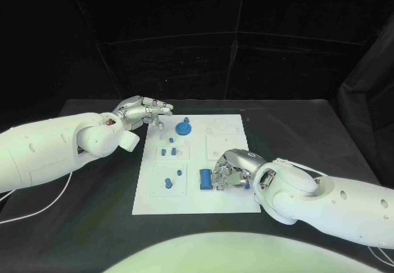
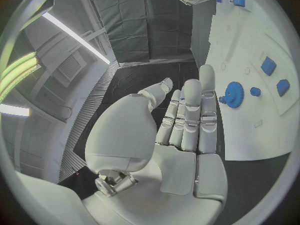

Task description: Assemble the parts on the task board

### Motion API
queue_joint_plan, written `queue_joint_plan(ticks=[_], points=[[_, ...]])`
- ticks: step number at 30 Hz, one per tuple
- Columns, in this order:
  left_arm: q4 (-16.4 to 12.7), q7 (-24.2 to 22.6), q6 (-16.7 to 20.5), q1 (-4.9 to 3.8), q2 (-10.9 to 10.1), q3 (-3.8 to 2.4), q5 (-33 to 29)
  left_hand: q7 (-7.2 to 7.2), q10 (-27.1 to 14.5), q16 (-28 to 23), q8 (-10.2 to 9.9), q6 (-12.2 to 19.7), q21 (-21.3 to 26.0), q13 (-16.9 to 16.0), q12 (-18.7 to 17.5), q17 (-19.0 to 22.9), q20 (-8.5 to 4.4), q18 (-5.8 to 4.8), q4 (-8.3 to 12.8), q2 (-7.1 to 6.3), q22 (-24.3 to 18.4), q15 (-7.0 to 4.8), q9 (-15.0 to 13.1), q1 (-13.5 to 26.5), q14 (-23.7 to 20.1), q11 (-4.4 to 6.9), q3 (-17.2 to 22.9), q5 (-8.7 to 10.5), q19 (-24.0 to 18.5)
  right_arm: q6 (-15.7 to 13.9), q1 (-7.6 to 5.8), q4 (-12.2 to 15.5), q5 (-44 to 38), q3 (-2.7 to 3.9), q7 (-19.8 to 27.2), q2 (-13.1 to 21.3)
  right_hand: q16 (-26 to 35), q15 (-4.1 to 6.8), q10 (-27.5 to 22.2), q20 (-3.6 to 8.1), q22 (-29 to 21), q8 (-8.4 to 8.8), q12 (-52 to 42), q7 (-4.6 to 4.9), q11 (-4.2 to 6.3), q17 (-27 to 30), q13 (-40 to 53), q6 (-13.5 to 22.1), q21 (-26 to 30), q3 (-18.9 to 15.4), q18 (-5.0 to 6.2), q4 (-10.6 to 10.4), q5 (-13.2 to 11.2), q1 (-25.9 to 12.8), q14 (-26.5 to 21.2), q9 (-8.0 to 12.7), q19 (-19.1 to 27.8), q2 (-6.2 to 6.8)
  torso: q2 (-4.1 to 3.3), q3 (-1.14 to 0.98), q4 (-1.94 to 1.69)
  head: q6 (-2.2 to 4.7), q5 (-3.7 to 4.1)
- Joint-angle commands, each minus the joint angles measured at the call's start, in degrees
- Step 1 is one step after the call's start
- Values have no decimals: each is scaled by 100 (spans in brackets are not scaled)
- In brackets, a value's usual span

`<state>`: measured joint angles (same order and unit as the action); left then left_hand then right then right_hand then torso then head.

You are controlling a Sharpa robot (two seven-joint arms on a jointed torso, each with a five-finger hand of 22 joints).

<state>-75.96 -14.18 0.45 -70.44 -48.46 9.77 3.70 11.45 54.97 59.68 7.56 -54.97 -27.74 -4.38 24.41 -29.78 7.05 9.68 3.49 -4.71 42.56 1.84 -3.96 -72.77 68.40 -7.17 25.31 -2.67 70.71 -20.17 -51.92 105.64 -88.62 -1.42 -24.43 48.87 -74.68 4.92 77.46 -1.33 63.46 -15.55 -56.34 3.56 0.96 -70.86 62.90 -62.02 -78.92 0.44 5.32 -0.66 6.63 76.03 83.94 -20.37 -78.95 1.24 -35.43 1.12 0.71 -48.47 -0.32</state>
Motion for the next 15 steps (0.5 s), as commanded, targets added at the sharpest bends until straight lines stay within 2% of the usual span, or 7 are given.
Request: queue_joint_plan(ticks=[1,8,11,12,15], points=[[-14,-9,-70,-9,-12,-4,5,-14,-41,-19,24,45,35,9,21,6,22,70,28,-6,-7,-1,7,-18,-57,19,5,-21,18,-526,-6,96,420,2,284,186,41,-44,-66,-25,-59,126,90,67,-49,37,-66,174,36,3,-12,-70,130,-120,253,52,51,11,-4,1,9,11,15],[-43,-51,-37,-9,-38,-3,5,-14,-41,-19,24,45,35,9,21,6,22,70,28,-6,-7,-1,7,-18,-57,19,5,-21,18,-640,-34,231,828,9,316,838,82,-137,-120,-114,-112,402,191,197,-158,76,-148,417,66,26,-2,-183,254,-293,249,197,73,48,11,8,23,33,91],[-65,-85,-20,-9,-48,-3,5,-14,-41,-19,24,45,35,9,21,6,22,70,28,-6,-7,-1,7,-18,-57,19,5,-21,18,-675,-45,248,752,9,230,1062,106,-161,-135,-145,-143,472,215,216,-182,100,-170,415,84,-7,7,-261,446,-414,245,258,87,71,5,3,28,45,123],[-73,-96,-15,-9,-51,-3,5,-14,-41,-19,24,45,35,9,21,6,22,70,28,-6,-7,-1,7,-18,-57,19,5,-21,18,-692,-47,250,664,9,172,1122,120,-168,-149,-155,-166,496,237,221,-188,115,-188,413,96,-35,11,-329,576,-506,242,280,97,70,8,1,32,57,126],[-89,-126,-4,-9,-53,-3,5,-14,-46,-14,30,49,37,11,30,14,22,70,36,-9,-10,-1,6,-21,-60,18,12,-20,19,-700,-50,246,450,9,1,1236,127,-170,-152,-162,-185,500,233,212,-187,120,-189,360,106,-74,17,-414,625,-604,242,302,104,85,11,-7,43,64,125]])
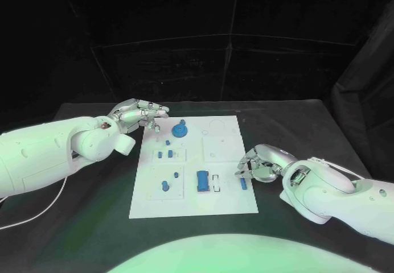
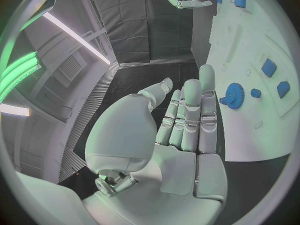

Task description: Assemble the parts on the task board

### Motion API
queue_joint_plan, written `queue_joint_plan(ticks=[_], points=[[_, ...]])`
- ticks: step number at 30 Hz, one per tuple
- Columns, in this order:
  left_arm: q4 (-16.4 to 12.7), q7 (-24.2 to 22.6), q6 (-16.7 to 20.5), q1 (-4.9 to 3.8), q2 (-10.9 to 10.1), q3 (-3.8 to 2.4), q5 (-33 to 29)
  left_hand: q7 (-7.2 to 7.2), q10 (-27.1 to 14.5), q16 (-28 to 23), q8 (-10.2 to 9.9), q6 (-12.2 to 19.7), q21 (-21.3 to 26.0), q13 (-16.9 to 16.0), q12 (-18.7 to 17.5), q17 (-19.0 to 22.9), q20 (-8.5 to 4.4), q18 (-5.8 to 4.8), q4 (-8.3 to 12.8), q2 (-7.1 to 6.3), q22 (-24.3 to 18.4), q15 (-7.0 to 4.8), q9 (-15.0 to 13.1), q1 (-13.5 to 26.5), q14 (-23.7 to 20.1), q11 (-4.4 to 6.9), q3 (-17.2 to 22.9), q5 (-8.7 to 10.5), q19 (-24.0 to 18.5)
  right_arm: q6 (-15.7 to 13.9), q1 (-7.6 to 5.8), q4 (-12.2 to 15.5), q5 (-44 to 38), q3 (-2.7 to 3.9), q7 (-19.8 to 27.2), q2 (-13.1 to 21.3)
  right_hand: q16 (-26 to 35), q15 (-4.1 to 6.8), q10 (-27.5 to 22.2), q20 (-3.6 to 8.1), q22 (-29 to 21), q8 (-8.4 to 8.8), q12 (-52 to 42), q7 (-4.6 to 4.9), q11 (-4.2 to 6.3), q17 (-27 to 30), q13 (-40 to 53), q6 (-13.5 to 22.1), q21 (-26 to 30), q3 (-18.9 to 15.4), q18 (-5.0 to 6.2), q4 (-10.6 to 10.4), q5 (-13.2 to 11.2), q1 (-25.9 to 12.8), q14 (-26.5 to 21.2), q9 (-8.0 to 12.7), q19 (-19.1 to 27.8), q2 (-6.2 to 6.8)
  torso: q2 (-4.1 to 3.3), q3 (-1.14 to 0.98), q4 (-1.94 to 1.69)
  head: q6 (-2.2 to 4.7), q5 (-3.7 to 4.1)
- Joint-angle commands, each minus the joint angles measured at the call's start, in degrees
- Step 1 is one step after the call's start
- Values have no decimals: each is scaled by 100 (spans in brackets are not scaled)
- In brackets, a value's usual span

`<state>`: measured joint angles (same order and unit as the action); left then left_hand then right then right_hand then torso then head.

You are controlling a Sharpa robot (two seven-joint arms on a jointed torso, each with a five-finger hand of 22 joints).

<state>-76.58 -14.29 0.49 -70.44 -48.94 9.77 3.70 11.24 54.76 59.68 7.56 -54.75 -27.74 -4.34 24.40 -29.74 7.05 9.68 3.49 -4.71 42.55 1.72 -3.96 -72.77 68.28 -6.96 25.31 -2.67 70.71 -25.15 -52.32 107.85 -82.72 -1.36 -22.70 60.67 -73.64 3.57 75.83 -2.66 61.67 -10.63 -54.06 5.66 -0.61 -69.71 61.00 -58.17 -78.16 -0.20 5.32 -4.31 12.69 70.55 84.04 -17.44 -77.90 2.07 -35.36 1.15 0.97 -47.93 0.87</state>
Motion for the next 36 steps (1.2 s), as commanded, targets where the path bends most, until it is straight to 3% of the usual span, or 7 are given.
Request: queue_joint_plan(ticks=[1,6,11,16,24,36], points=[[-34,-127,-5,-8,-5,-3,5,8,-25,-14,30,27,37,7,30,10,22,70,36,-9,-8,12,7,-21,-48,-3,12,-20,19,-185,-10,20,-219,2,-249,91,22,-31,17,-29,-5,-8,-8,-10,-21,1,8,-74,31,-23,18,-83,-1,-87,234,10,-2,6,2,-10,9,17,10],[-61,-157,4,-8,-14,-2,5,8,-25,-14,30,27,37,7,30,10,22,70,36,-9,-8,12,7,-21,-48,-3,12,-20,19,118,-8,-60,-459,0,-642,136,18,-6,34,-10,12,-62,-41,-55,11,-7,22,-220,27,-116,16,-221,-123,-209,239,17,-17,63,-1,-10,11,19,54],[-70,-161,5,-7,-28,-2,5,8,-25,-14,30,27,37,7,30,10,22,70,36,-9,-8,12,7,-21,-48,-3,12,-20,19,399,-3,-152,-581,-2,-864,44,33,24,37,16,4,-148,-57,-107,50,5,30,-361,35,-263,17,-331,9,-293,238,-16,-19,131,-9,-14,11,18,62],[-70,-150,-8,-6,-32,-2,5,8,-25,-14,30,27,37,7,30,10,22,70,36,-9,-8,12,7,-21,-48,-3,12,-20,19,612,0,-214,-616,-3,-916,-70,34,51,36,41,1,-224,-60,-146,82,1,29,-448,40,-388,16,-405,74,-315,240,-72,-22,169,-3,1,-5,-5,77],[-66,-130,-20,-6,-34,-2,6,8,-25,-14,30,27,37,7,30,10,22,70,36,-9,-8,12,7,-21,-48,-3,12,-20,19,858,4,-289,-625,-5,-882,-227,35,74,31,65,2,-304,-62,-179,109,-5,29,-500,46,-508,15,-371,-6,-184,242,-153,-24,238,-3,-4,-2,-22,76],[-34,-107,-37,-5,-27,-2,7,6,-23,-9,34,26,37,8,36,7,22,70,38,-8,-9,12,6,-20,-46,-2,15,-20,20,1144,13,-339,-693,-7,-801,-354,25,91,49,82,21,-370,-106,-199,128,-25,64,-516,43,-570,11,-306,-16,-18,246,-236,-33,229,5,-2,5,-31,117]])
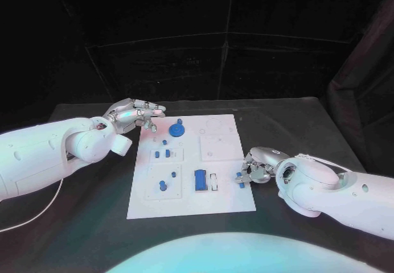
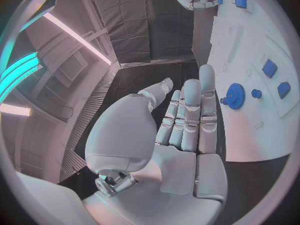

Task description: Assemble the parts on the task board

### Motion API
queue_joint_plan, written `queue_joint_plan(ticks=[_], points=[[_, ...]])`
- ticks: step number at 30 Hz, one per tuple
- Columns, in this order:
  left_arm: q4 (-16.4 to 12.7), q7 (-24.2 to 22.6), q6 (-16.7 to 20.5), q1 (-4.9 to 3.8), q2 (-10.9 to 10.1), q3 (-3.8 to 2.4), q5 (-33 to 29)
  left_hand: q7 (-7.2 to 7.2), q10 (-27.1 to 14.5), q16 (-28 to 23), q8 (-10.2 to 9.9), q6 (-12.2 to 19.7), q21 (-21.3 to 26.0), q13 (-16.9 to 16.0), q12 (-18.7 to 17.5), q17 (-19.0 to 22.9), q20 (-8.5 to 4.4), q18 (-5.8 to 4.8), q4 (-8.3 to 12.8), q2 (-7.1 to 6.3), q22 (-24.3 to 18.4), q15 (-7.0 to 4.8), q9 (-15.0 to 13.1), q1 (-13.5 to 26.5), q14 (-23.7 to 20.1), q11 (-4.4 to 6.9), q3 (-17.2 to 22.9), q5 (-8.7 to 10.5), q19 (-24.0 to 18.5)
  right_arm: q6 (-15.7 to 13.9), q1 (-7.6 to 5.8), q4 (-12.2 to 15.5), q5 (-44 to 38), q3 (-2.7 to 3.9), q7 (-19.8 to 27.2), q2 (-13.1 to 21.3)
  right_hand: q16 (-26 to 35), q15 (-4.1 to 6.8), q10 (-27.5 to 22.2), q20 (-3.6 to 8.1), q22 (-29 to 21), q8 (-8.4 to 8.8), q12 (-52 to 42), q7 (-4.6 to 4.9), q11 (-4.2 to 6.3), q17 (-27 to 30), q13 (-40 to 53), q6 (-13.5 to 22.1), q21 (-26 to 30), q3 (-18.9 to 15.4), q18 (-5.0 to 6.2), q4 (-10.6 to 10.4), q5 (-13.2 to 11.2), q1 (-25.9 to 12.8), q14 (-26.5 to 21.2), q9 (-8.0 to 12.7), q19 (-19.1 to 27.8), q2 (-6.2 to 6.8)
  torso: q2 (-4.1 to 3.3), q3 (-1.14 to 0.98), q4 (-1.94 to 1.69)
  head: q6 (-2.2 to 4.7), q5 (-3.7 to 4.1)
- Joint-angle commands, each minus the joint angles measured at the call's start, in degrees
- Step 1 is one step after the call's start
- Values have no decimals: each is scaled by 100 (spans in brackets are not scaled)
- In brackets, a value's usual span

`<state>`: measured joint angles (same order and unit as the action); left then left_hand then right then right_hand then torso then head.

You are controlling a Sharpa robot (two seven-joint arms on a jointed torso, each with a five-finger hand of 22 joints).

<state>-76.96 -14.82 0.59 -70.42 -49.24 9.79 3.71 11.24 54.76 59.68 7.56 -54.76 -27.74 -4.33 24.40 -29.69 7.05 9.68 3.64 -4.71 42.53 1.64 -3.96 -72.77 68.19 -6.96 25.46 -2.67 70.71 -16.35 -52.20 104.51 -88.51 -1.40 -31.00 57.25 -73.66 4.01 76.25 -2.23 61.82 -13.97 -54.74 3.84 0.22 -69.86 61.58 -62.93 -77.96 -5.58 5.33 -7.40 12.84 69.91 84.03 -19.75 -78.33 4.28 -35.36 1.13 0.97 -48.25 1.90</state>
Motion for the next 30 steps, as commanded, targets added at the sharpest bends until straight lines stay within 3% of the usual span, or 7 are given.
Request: queue_joint_plan(ticks=[1,12,16,19,24,27,30], points=[[6,-52,-45,-7,3,-4,6,6,-24,-9,34,27,37,7,36,3,22,70,22,-8,-7,20,6,-20,-38,-2,-1,-20,20,277,1,-9,-141,-3,15,-15,24,47,8,39,7,-37,-40,-17,45,-11,7,-39,23,-34,10,5,-32,50,247,-8,10,8,3,-1,2,2,16],[18,-35,-66,-7,9,-3,8,6,-24,-9,34,27,37,7,36,3,22,70,22,-8,-7,20,6,-20,-38,-2,-1,-20,20,691,17,-89,-730,-5,-238,-117,-19,59,28,50,94,-93,-97,-28,58,-72,57,-20,-10,-27,-7,138,-103,308,256,-99,-20,-92,2,2,-6,21,17],[26,-36,-67,-6,8,-3,8,6,-26,-5,36,29,38,8,39,4,22,70,25,-8,-8,20,6,-21,-37,-2,2,-21,21,785,30,-99,-999,-5,-264,-165,-5,74,-15,74,94,-109,-33,-37,77,-66,20,15,-5,262,-6,390,-756,771,250,-158,-14,-338,1,-2,-2,25,11],[29,-35,-69,-6,8,-3,9,6,-26,-5,36,29,38,8,39,4,22,70,25,-8,-8,20,6,-21,-37,-2,2,-21,21,824,36,-95,-1164,-5,-293,-198,1,81,-40,74,95,-104,8,-46,83,-67,-5,29,-2,431,-8,526,-802,953,248,-176,-11,-389,5,-1,3,30,17],[28,-36,-74,-5,7,-3,9,6,-26,-5,36,29,38,8,39,4,22,70,25,-8,-8,20,6,-21,-37,-2,2,-21,21,626,39,-44,-1084,-5,-327,-187,-27,81,-19,78,153,-87,-2,-52,98,-104,3,31,-30,625,-18,502,-431,851,259,-192,-39,-421,3,-2,1,33,3],[29,-37,-77,-4,6,-3,9,6,-26,-5,36,29,38,8,39,4,22,70,25,-8,-8,20,6,-21,-37,-2,2,-21,21,360,39,21,-772,-4,-307,-147,-23,89,-14,84,155,-72,17,-62,104,-104,-14,42,-34,775,-17,426,-59,719,261,-203,-45,-408,7,-2,1,33,7],[35,-37,-82,-2,8,-3,9,6,-26,-5,36,29,38,8,39,4,22,70,25,-8,-8,20,6,-21,-37,-2,2,-21,21,-2,39,108,-48,-3,-154,-90,16,93,-32,87,108,-49,64,-63,101,-62,-52,78,-13,945,-8,396,38,697,252,-206,-25,-466,9,0,-1,41,5]])
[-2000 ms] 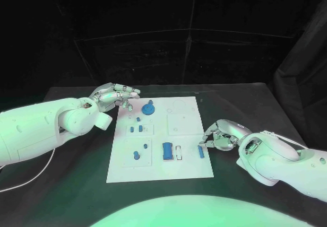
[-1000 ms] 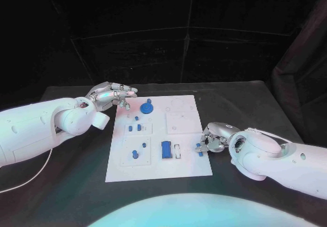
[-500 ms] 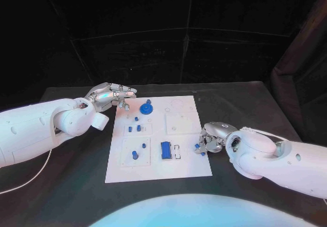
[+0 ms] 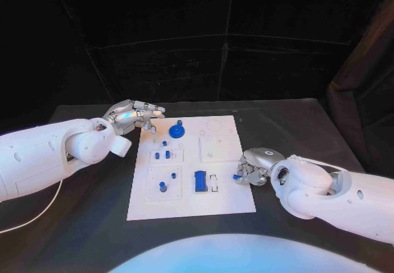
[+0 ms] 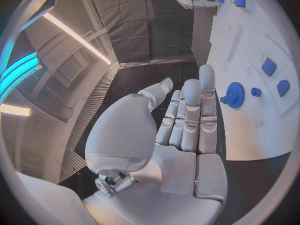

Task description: Assemble the parts on the task board

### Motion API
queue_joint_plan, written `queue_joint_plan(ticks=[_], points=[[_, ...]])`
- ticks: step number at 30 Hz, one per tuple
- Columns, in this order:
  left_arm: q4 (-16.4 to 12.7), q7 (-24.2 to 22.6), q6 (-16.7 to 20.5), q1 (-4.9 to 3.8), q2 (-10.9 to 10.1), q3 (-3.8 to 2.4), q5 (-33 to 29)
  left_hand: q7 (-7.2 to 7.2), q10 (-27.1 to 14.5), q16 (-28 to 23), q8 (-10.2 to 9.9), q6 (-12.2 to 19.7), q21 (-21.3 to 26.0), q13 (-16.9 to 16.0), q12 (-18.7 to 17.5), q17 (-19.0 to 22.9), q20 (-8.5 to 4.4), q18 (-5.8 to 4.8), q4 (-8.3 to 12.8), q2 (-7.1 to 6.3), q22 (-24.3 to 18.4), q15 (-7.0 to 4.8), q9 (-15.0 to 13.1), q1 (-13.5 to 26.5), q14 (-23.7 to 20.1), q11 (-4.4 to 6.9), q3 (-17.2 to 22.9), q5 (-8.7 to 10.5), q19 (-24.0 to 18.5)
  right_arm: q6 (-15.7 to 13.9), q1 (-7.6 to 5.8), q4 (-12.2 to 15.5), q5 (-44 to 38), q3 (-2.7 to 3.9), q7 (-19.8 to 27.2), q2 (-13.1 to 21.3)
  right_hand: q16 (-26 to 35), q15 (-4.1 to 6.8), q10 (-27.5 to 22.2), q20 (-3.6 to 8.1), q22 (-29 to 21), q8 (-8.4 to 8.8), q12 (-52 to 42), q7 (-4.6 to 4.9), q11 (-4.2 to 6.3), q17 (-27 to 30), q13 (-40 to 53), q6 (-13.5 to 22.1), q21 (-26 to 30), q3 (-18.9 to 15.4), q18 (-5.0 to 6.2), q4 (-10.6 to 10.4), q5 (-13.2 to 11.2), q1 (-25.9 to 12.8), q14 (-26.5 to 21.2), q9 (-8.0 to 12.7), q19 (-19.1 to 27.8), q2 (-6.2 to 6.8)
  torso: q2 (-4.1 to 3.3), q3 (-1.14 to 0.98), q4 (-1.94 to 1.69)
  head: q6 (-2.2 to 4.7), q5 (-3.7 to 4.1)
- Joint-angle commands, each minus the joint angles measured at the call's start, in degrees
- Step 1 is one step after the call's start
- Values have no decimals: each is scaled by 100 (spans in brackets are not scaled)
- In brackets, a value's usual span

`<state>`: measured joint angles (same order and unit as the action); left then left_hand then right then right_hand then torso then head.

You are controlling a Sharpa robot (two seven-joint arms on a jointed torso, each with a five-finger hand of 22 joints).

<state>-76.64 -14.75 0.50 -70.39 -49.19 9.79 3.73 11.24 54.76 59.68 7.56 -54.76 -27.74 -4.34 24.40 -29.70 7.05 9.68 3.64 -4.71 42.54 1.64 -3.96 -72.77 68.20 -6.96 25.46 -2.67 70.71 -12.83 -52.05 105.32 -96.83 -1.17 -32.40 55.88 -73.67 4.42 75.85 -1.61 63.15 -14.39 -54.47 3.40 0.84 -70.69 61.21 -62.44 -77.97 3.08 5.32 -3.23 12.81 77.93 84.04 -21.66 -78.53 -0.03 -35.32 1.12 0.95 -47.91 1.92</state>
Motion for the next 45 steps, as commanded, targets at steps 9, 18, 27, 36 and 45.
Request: queue_joint_plan(ticks=[9,18,27,36,45], points=[[5,-32,-93,4,11,-3,7,6,-26,-5,36,29,38,9,39,4,22,70,25,-8,-9,20,6,-21,-38,-2,3,-21,21,-1206,20,222,1793,-24,413,107,28,45,9,20,-48,8,42,-4,30,29,-34,74,-2,618,-3,-44,252,-328,259,-66,-5,135,-5,6,-7,10,-29],[1,-25,-106,6,27,-2,7,6,-26,-5,36,29,38,9,39,4,22,70,25,-8,-9,20,6,-21,-38,-2,3,-21,21,-1235,19,218,2382,-23,563,-84,-67,54,98,25,77,-24,-103,-19,37,-73,59,33,-65,914,-24,-98,312,-563,289,-122,-66,299,-8,7,-7,-6,-49],[-15,-23,-105,6,30,-2,7,6,-26,-5,36,29,38,9,39,4,22,70,25,-8,-9,20,6,-21,-38,-2,3,-21,21,-1023,19,118,2503,-22,356,-344,-145,70,192,40,182,-77,-245,-45,57,-153,154,-37,-124,1002,-42,-194,598,-837,306,-185,-117,403,-14,10,-9,-24,-47],[-28,-10,-112,6,33,-2,8,9,-35,-4,38,37,39,11,45,19,22,70,31,-8,-11,20,7,-23,-43,-4,9,-21,21,-850,18,31,2369,-22,-25,-533,-194,85,284,52,212,-112,-412,-74,79,-206,284,-97,-141,1023,-46,-252,637,-948,315,-218,-130,386,-8,5,-8,-72,-62],[-34,6,-120,5,33,-2,66,12,-39,-2,39,41,40,12,47,21,23,69,27,-8,-12,22,7,-13,-45,-7,8,-21,20,-775,18,-60,2063,-22,-202,-680,-219,97,335,64,237,-131,-496,-88,91,-230,354,-133,-156,1004,-51,-306,588,-1068,319,-241,-139,417,-4,5,1,-60,-72]])
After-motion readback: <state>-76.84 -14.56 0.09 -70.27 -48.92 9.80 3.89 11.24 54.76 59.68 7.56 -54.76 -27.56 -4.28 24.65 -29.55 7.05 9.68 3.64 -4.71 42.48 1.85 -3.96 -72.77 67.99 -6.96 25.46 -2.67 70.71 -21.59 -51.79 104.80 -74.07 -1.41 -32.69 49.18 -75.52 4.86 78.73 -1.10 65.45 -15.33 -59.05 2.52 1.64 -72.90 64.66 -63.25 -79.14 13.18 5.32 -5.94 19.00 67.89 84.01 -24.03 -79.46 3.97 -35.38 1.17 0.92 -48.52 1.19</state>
